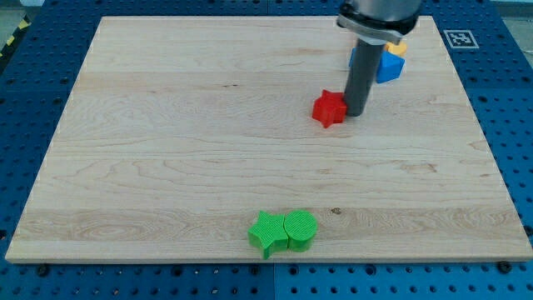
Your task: Push the red star to the top of the green circle
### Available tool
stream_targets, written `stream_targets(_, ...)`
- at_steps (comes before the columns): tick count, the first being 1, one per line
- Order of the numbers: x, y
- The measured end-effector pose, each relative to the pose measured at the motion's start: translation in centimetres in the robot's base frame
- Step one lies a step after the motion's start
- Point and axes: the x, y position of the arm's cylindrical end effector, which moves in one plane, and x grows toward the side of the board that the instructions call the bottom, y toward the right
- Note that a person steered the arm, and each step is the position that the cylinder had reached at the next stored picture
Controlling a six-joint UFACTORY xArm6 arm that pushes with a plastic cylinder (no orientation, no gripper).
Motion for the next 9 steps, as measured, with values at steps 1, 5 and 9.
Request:
stream_targets(1, 0.0, -3.8)
stream_targets(5, -3.7, -5.0)
stream_targets(9, 1.3, -7.9)
